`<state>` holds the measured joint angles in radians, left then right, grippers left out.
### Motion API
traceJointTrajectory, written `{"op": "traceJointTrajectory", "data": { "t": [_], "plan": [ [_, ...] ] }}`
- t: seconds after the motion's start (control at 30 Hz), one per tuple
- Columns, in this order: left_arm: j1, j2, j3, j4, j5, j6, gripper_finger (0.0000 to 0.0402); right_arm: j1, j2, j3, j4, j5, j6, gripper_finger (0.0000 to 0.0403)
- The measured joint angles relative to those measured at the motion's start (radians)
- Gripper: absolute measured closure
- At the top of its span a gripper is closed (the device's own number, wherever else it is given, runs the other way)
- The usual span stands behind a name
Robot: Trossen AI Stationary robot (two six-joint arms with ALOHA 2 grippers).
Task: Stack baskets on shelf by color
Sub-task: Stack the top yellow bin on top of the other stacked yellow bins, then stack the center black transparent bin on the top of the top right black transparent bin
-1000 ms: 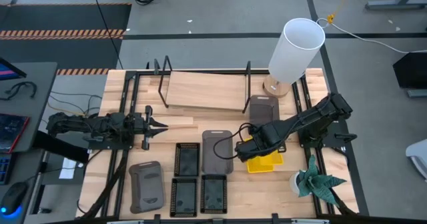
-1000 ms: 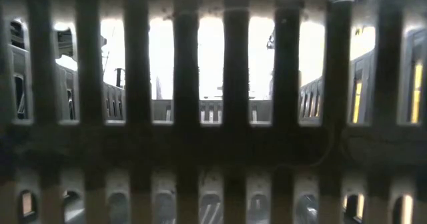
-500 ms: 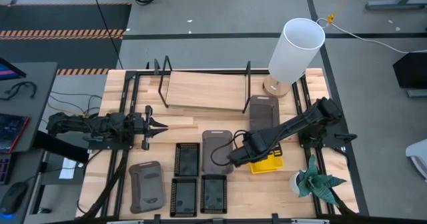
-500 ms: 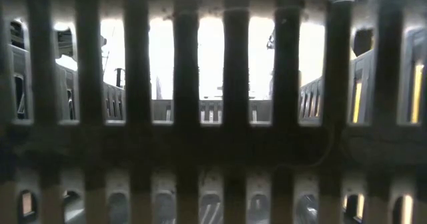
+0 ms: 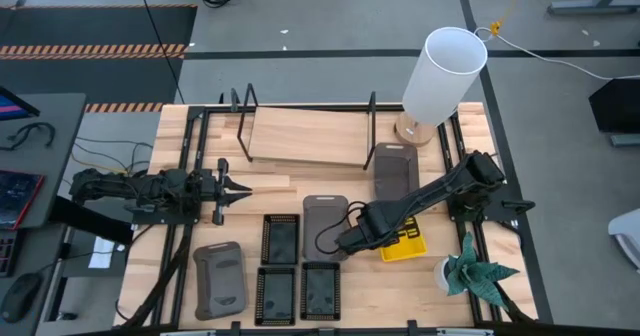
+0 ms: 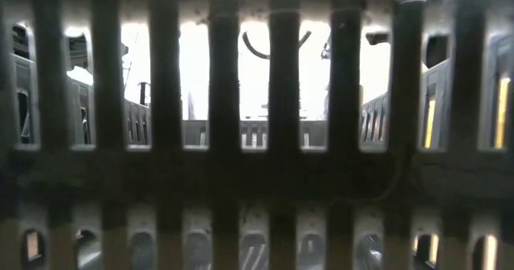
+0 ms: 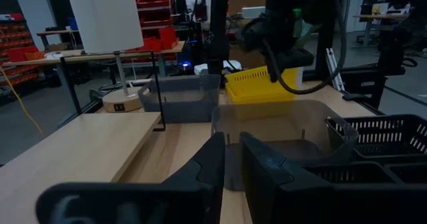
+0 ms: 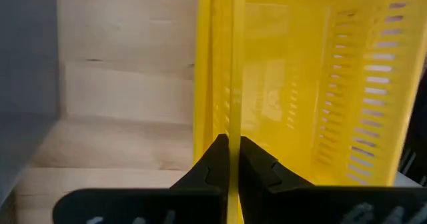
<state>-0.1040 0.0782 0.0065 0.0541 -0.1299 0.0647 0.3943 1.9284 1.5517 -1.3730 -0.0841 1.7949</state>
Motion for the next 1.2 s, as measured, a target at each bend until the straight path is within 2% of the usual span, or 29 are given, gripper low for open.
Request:
{"op": "traceJointTrajectory", "data": {
  "t": [0.2, 0.5, 0.7, 0.83, 0.93, 1.07, 1.2],
  "plan": [
    [0.0, 0.0, 0.0, 0.001, 0.0, 0.0, 0.0344, 0.003, 0.003, 0.0, 0.027, -0.002, -0.019, 0.0356],
    [0.0, 0.0, 0.0, 0.001, 0.0, 0.0, 0.035, -0.008, -0.02, 0.0, 0.009, -0.075, -0.047, 0.0312],
    [0.0, 0.0, 0.0, 0.001, 0.0, 0.0, 0.0347, -0.012, -0.053, 0.018, 0.033, -0.065, -0.1, 0.0311],
    [0.0, 0.0, 0.0, 0.001, 0.0, 0.0, 0.0342, -0.012, -0.055, 0.081, 0.054, 0.009, -0.099, 0.0311],
    [0.0, 0.0, 0.0, 0.001, 0.0, 0.0, 0.0343, -0.012, -0.058, 0.117, 0.142, 0.091, -0.146, 0.0313],
    [0.0, 0.0, 0.0, 0.001, 0.0, 0.0, 0.0349, -0.009, -0.049, 0.12, 0.363, 0.19, -0.277, 0.0316],
    [0.0, 0.0, 0.0, 0.001, 0.0, 0.0, 0.035, -0.011, 0.009, 0.119, 0.555, 0.202, -0.429, 0.0321]
  ]
}}
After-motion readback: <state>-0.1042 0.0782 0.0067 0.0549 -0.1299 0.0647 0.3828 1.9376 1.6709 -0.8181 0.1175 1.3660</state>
